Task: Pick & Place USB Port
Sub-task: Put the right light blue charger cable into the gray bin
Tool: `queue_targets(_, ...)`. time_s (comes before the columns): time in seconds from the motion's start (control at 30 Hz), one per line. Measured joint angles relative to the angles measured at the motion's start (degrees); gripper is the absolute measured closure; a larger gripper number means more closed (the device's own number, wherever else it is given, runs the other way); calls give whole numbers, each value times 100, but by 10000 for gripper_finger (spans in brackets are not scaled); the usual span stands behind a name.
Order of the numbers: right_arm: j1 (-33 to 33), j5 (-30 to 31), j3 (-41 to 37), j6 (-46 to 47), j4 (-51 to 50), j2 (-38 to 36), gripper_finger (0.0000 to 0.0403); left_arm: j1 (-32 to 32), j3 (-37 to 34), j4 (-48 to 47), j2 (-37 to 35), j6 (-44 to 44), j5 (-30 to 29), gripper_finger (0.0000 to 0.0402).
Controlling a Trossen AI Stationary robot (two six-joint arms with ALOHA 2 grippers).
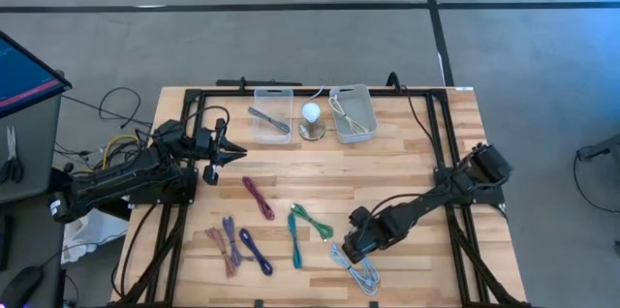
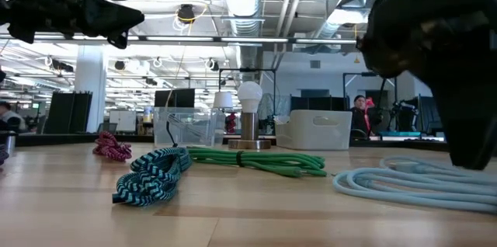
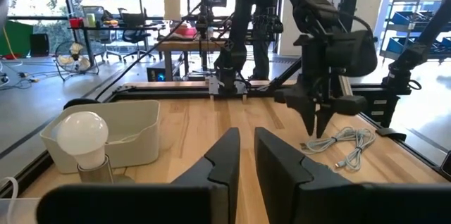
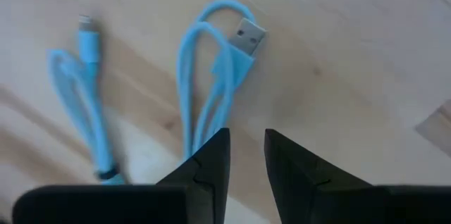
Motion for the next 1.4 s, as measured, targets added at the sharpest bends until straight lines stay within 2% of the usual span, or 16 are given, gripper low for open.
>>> queue_targets(0.47, -17, -129, 0, -1359, 404, -146, 321, 0, 0, 0, -2, 0, 0, 357)
queue_targets(0.7, -170, -266, 0, -1051, 457, -146, 315, 0, 0, 1, -1, 0, 0, 357)
queue_targets(1.13, -190, 45, -2, -897, 295, -131, 257, 0, 0, 0, 0, 0, 0, 357)
queue_targets(1.4, -188, 43, -157, -883, 505, -129, 275, 0, 0, 2, -1, 1, 1, 357)
